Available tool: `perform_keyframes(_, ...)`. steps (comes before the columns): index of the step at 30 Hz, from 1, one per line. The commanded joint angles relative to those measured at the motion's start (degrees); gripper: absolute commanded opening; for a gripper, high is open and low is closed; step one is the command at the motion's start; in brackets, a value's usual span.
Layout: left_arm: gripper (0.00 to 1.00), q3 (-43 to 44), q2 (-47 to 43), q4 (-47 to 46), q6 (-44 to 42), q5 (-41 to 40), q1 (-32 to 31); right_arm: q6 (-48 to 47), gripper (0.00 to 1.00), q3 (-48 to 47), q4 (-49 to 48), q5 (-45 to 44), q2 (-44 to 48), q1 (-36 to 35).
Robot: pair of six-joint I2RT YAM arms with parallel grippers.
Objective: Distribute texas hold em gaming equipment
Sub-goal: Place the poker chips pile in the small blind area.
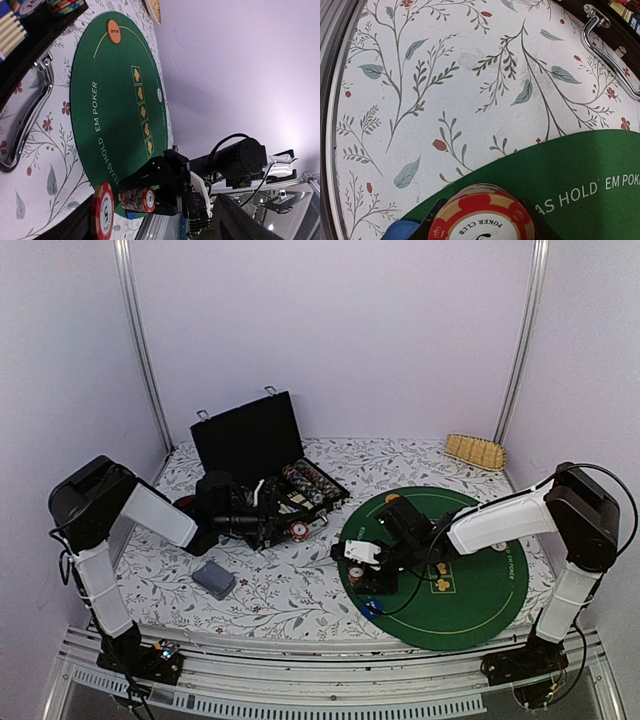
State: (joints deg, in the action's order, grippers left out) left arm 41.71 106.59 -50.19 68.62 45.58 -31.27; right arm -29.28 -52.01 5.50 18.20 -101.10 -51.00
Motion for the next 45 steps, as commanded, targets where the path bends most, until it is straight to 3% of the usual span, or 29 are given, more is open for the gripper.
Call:
perform_keyframes(1, 0.77, -0.23, -2.28, -0.25, -0.97, -0.22, 0.82, 0.8, 0.02, -2.32, -3.69, 1.17, -2.05, -0.3)
perform_keyframes(9, 0.77, 0.08, -3.57, 3.07, -3.14, -0.77, 1.49, -0.64, 0.04, -1.65, -2.81, -2.11, -3.92, -0.28)
perform_keyframes(16, 0.77, 0.3, -4.26, 3.92, -3.5, -1.11, 1.72, -1.9, 0.16, -1.59, -2.13, -4.89, -4.65, -0.5)
perform_keyframes(29, 0.77, 0.21, -5.72, 5.1, -4.22, -1.37, 1.93, -2.53, 0.64, -2.1, 1.04, -6.86, -3.09, -0.43)
perform_keyframes(31, 0.77, 0.17, -5.98, 5.22, -4.36, -1.46, 1.91, -2.67, 0.75, -2.27, 1.66, -7.1, -2.31, -0.46)
perform_keyframes(32, 0.77, 0.13, -6.09, 5.27, -4.31, -1.5, 1.97, -2.71, 0.91, -2.54, 2.18, -7.06, -1.71, -0.46)
perform_keyframes(33, 0.77, 0.12, -6.22, 5.35, -4.43, -1.54, 1.92, -2.79, 0.99, -2.82, 2.64, -7.17, -0.96, -0.5)
perform_keyframes(41, 0.77, 0.87, -8.16, 7.16, -6.03, -0.9, 1.83, -1.68, 0.99, -6.37, 4.65, 2.67, 11.72, 0.57)
perform_keyframes(43, 0.77, 1.29, -8.92, 7.86, -6.63, -0.93, 1.82, 3.29, 0.99, -6.42, -0.27, 9.34, 15.54, 3.89)
perform_keyframes(45, 0.77, 1.68, -9.55, 8.76, -7.22, -1.01, 1.69, 16.44, 0.99, -5.6, -10.74, 17.4, 17.22, 10.61)
